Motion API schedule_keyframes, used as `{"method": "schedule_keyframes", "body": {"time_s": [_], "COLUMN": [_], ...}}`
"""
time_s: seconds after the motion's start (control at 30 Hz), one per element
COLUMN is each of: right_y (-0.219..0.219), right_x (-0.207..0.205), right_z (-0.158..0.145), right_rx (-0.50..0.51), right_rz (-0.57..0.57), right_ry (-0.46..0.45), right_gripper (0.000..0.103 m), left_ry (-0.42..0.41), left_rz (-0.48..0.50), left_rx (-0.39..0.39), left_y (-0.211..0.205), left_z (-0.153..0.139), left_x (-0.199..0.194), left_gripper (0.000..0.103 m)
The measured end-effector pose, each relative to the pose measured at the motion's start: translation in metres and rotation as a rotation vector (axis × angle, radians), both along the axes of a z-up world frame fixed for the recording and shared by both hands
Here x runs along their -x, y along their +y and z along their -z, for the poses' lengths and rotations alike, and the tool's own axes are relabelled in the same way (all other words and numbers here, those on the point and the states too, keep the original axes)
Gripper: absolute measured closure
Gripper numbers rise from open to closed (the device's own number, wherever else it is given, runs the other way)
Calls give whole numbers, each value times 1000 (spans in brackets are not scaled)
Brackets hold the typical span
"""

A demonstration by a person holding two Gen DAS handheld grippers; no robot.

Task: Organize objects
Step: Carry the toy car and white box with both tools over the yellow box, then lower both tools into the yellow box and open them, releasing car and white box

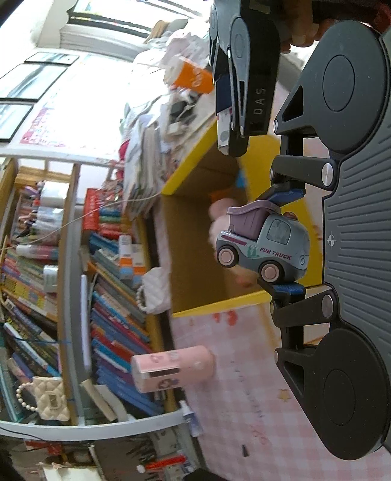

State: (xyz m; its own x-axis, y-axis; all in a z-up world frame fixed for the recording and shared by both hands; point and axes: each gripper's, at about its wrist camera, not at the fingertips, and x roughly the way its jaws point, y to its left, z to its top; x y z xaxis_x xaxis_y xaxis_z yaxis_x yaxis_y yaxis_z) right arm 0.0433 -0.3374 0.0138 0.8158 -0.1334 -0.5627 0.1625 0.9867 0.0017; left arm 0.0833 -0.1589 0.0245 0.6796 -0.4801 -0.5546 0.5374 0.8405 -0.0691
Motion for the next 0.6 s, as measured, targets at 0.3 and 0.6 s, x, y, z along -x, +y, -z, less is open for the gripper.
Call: {"method": "schedule_keyframes", "body": {"time_s": [0.3, 0.6], "right_y": [-21, -35], "right_x": [-63, -97], "right_z": [10, 33], "right_rx": [29, 3], "right_rz": [-140, -243], "right_ry": [41, 133], "right_gripper": [48, 47], "left_ry": [-3, 55], "left_rz": [-66, -114], "left_rx": [5, -39], "left_y": [-33, -53], "left_z": [-2, 18], "left_x": [-37, -56], "left_gripper": [56, 56]}}
